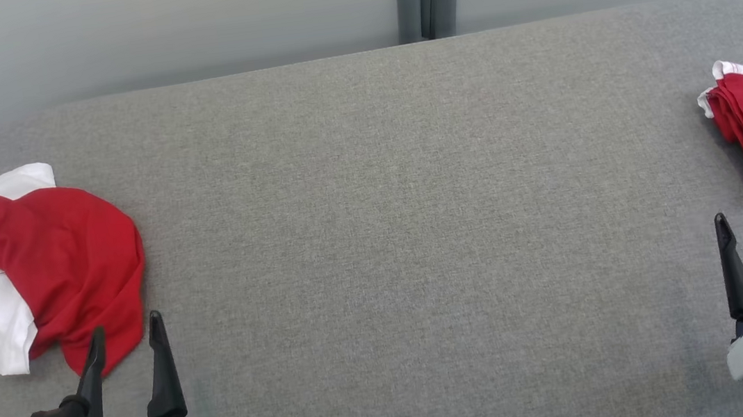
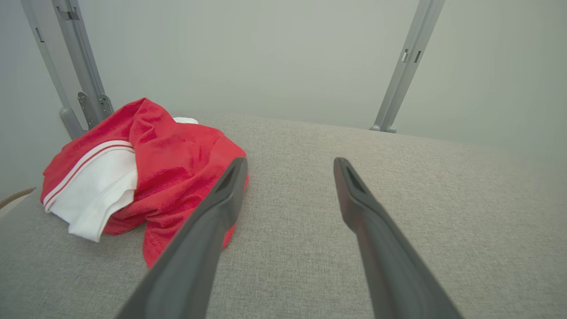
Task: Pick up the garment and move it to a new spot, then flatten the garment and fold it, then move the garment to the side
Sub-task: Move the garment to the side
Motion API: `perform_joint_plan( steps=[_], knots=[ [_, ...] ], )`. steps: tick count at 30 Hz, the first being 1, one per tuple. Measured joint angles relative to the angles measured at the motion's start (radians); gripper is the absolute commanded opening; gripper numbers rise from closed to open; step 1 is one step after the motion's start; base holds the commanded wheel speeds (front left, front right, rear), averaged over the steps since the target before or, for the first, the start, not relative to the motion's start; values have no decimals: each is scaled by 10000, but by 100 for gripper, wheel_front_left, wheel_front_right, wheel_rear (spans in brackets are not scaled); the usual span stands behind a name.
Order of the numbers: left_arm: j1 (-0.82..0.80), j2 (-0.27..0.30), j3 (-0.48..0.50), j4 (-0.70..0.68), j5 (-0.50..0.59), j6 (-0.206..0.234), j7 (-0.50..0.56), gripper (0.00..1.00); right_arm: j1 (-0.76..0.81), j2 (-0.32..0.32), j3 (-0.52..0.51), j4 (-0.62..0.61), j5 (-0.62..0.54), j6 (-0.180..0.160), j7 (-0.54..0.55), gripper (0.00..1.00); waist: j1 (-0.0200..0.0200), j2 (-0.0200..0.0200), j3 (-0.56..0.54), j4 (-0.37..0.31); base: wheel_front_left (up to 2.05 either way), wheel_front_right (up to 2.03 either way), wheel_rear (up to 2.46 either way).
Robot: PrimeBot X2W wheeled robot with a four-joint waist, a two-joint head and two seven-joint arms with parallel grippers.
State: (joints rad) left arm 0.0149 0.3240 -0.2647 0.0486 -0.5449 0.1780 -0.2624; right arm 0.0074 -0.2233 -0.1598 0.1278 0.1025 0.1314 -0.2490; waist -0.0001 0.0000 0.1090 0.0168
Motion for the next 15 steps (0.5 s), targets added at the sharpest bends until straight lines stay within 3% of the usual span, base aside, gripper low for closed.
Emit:
perform_joint_plan(
  steps=[15],
  knots=[
    [563,-1120,1392,855,1329,-1384,-2,100,776,1131,-100,153,-117,0,-128,100,0,0,-489,519,0,0,0]
  ],
)
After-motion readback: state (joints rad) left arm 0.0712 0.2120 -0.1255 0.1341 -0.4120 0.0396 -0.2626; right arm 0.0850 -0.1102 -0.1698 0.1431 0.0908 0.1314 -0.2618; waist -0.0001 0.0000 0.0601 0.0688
